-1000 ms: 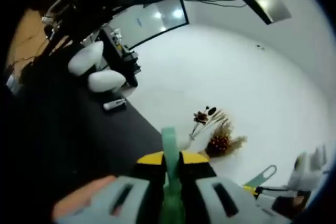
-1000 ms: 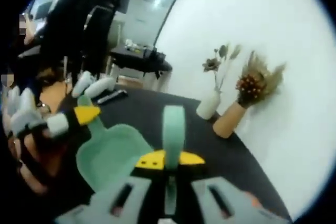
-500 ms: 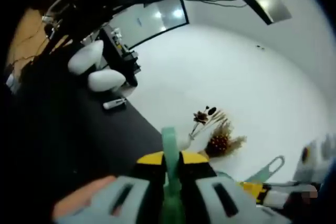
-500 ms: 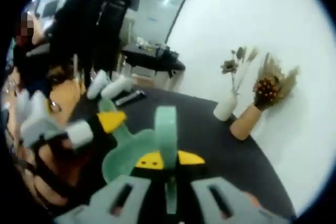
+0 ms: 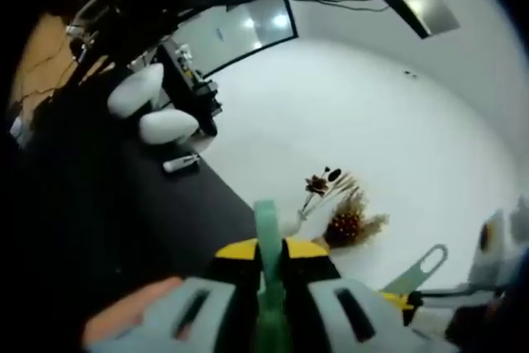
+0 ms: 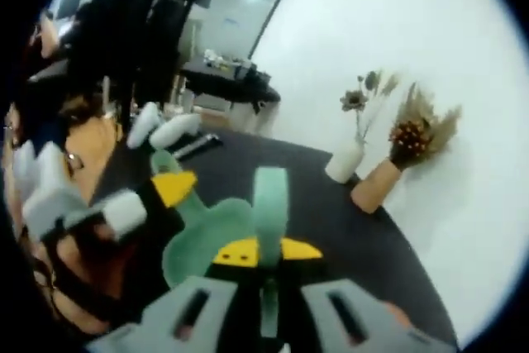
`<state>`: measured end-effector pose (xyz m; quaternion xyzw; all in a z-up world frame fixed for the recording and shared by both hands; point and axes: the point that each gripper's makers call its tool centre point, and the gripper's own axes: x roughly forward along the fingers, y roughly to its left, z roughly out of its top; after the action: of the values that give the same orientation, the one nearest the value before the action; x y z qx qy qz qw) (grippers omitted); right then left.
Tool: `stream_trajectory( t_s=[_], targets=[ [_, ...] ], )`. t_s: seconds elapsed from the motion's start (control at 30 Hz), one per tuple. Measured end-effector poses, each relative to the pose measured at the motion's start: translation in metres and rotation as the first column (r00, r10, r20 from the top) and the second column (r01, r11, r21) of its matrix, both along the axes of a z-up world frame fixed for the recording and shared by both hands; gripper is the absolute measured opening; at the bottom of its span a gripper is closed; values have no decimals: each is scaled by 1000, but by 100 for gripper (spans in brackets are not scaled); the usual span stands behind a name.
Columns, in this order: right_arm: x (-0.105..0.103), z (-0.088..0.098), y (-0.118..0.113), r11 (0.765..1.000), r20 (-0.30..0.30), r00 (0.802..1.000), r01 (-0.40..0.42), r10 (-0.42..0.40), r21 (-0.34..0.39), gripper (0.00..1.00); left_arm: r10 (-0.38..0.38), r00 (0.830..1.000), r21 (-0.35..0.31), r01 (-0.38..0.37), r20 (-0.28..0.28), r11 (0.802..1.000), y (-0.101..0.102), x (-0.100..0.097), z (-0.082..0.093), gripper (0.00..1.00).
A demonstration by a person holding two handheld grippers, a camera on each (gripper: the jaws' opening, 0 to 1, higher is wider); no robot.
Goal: Pick up the broom and sweep the trash on the tabletop into the dustpan.
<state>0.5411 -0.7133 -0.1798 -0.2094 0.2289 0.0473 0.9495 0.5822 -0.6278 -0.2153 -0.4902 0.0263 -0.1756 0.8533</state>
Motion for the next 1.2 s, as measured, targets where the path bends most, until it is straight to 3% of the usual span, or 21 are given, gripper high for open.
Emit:
stream_trajectory(
  t_s=[0.13,0.23,0.37,0.53,0.63,0.9,1.0,1.13,1.2],
  targets=[
    [-6,21,11,997,53,998,-45,41,70,6,-1,1000,-3,1,-2,1000,0,0,0,11],
    [-14,39,-5,998,79,997,-19,15,53,6,-2,1000,-6,2,-4,1000,0,0,0,11],
    [-30,60,-46,996,110,990,90,-89,-1,6,-47,998,-42,46,-32,998,-4,-2,-2,10],
    [-64,39,-93,971,62,972,232,-228,-64,6,-100,993,-85,95,-62,992,-5,-7,-6,10],
    [-68,35,-114,952,51,956,292,-289,-87,6,-116,991,-80,111,-67,991,-8,-17,-5,10],
    [-78,9,-117,948,25,950,313,-312,-62,6,-151,985,-91,143,-85,986,-10,-41,-8,10],
    [-73,-1,-115,944,23,948,317,-316,-95,6,-140,987,-94,132,-79,987,-8,-53,-7,10],
    [-67,-18,-104,953,-33,957,285,-290,-107,6,-112,992,-68,108,-52,992,-8,-63,-5,10],
    [-66,-15,-95,957,-30,961,269,-274,-113,6,-113,992,-69,110,-48,992,-9,-63,-3,10]
  ],
)
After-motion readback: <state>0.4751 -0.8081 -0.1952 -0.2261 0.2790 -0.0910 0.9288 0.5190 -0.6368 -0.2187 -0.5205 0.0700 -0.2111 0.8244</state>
